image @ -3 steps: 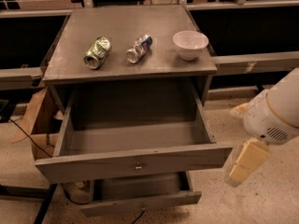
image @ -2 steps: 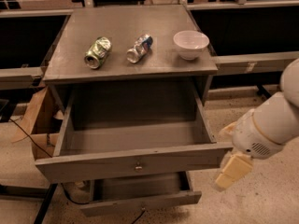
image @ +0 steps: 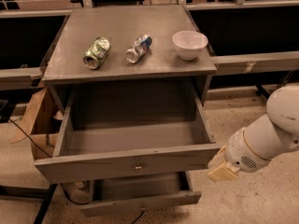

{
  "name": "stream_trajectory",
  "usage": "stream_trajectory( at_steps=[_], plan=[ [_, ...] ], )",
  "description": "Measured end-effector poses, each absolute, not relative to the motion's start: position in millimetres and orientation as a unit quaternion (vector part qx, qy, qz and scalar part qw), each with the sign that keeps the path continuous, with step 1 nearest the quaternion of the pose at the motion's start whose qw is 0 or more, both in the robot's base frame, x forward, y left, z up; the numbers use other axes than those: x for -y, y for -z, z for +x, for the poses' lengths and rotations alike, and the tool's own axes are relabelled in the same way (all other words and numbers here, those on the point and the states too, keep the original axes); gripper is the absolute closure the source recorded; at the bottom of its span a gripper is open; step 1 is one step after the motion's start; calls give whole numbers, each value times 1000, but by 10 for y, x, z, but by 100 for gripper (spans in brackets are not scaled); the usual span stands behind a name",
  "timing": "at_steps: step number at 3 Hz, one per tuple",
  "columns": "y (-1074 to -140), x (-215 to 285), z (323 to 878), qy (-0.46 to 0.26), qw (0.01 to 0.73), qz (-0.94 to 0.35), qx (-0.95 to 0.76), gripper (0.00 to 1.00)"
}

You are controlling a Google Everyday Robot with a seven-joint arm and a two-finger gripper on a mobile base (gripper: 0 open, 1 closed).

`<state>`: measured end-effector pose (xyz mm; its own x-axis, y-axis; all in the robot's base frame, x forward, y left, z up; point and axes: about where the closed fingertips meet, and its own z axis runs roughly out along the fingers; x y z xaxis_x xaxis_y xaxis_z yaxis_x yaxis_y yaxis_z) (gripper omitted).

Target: Close top drawer

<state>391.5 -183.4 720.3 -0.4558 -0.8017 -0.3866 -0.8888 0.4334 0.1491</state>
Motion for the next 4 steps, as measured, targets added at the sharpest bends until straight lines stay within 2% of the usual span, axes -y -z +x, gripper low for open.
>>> stream_trajectory(
  at_steps=[1,2,3,4],
  plan=[
    [-6996,1848,4024,-171,129,-489,-846,87],
    [-6823,1824,4226,-165,127,-481,-852,100],
    [-6658,1747,4499,-162,132,-478,-853,100],
    [-6650,1723,4542,-161,135,-480,-852,100]
  ],
)
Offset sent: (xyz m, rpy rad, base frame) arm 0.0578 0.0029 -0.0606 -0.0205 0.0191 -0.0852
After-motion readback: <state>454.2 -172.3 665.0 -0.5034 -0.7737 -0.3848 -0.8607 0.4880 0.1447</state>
